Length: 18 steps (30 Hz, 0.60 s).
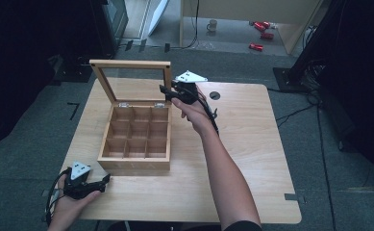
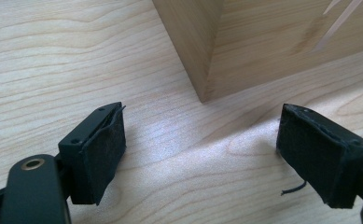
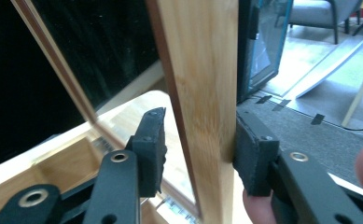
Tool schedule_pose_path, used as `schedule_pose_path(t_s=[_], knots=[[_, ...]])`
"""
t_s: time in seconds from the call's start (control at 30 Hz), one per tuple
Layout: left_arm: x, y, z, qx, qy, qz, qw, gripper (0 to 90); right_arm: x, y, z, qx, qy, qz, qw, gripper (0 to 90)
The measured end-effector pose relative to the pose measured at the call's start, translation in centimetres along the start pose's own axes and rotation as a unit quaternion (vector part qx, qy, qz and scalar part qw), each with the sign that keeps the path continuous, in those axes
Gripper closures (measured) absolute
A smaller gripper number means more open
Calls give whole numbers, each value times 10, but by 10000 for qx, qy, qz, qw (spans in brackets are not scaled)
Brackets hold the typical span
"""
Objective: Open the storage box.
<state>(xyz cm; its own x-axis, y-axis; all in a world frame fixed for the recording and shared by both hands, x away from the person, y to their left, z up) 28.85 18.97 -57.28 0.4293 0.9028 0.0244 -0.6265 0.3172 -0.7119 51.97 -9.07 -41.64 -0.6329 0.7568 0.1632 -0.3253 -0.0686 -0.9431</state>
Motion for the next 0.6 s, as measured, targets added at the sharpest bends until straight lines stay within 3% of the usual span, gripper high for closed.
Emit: schedule_pose_path(t_s=[0.3, 0.37, 0.4, 0.6], knots=[[0, 0, 0, -3, 8, -6, 10000, 162, -25, -6, -20, -83, 399, -472, 9981, 675], [0, 0, 0, -2, 10, -11, 10000, 162, -26, -5, -21, -74, 414, -513, 9978, 676], [0, 0, 0, -6, 4, -13, 10000, 162, -29, -5, -24, -87, 442, -668, 9968, 677], [0, 0, 0, -8, -3, -20, 10000, 162, -32, -5, -28, -90, 568, -829, 9949, 674]])
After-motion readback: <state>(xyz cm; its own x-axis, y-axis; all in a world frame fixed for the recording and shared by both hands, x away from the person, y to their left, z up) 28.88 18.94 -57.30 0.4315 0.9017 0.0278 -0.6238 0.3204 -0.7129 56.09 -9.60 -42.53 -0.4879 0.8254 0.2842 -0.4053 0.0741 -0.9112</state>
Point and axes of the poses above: each handheld gripper's, and its own axes: z roughly backward along the jaws, y roughly out of its underside, x roughly to its left, the point moved 8 cm from there along -z, roughly forward along the jaws, and after that the axes turned 3 degrees about -z, right-handed, at the moved point
